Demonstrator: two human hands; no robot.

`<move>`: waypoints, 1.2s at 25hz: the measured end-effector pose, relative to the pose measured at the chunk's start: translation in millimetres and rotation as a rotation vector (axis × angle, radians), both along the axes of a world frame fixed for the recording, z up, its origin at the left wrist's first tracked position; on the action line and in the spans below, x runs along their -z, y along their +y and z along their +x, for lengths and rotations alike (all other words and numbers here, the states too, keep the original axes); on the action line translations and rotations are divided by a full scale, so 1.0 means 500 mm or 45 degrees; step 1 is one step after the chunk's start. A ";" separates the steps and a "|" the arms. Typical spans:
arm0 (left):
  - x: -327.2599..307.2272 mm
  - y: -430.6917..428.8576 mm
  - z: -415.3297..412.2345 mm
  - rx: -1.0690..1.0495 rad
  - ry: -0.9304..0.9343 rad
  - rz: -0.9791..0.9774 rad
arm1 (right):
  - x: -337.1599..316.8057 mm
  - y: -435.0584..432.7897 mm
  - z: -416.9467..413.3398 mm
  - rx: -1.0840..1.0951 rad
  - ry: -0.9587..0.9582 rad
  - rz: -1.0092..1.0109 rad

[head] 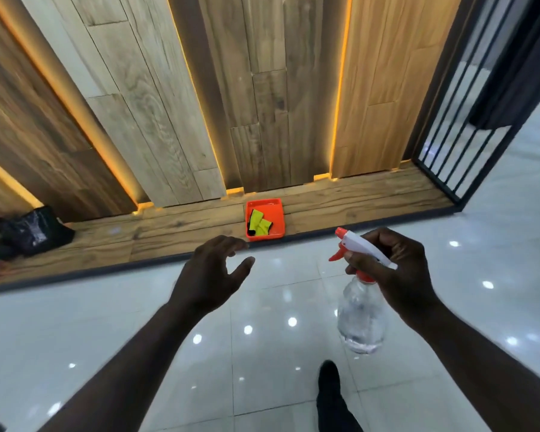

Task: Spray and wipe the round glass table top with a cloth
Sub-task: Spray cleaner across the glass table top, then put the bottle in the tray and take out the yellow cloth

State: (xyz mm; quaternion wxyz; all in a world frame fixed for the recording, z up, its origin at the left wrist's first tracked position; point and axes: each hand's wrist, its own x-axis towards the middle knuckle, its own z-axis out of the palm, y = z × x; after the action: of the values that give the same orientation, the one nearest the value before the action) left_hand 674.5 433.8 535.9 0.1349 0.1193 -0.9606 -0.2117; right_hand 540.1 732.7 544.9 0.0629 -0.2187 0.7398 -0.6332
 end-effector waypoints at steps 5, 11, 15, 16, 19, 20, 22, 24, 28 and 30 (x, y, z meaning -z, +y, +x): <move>0.037 -0.118 -0.237 -0.177 -0.085 -0.137 | 0.087 -0.193 -0.294 -0.066 -0.037 0.076; 0.110 -0.314 -0.425 -0.383 -0.124 0.090 | 0.115 -0.480 -0.603 -0.186 0.069 0.282; 0.219 -0.488 -0.570 -0.466 -0.203 0.282 | 0.216 -0.635 -0.802 0.007 0.010 0.397; 0.242 -0.541 -0.617 -0.457 -0.229 0.334 | 0.249 -0.673 -0.845 0.037 -0.019 0.455; 0.277 -0.673 -0.751 -0.383 -0.392 0.424 | 0.320 -0.786 -0.937 0.034 -0.109 0.573; 0.292 -0.714 -0.795 -0.358 -0.458 0.417 | 0.344 -0.820 -0.967 0.020 -0.154 0.610; 0.307 -0.781 -0.877 -0.310 -0.539 0.401 | 0.373 -0.890 -1.020 0.024 -0.217 0.649; 0.350 -0.842 -0.968 -0.290 -0.654 0.469 | 0.414 -0.962 -1.097 -0.011 -0.227 0.722; 0.527 -0.927 -1.090 -0.229 -1.009 0.602 | 0.596 -1.101 -1.272 -0.240 -0.182 0.976; 0.615 -0.950 -1.123 -0.173 -1.161 0.605 | 0.697 -1.153 -1.346 -0.330 -0.207 1.080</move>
State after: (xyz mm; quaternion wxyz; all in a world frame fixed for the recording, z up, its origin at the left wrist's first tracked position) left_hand 113.0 -41.4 228.5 -0.3149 0.2889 -0.8372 -0.3413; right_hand -133.0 156.2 196.5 0.2836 -0.2140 0.8931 -0.2759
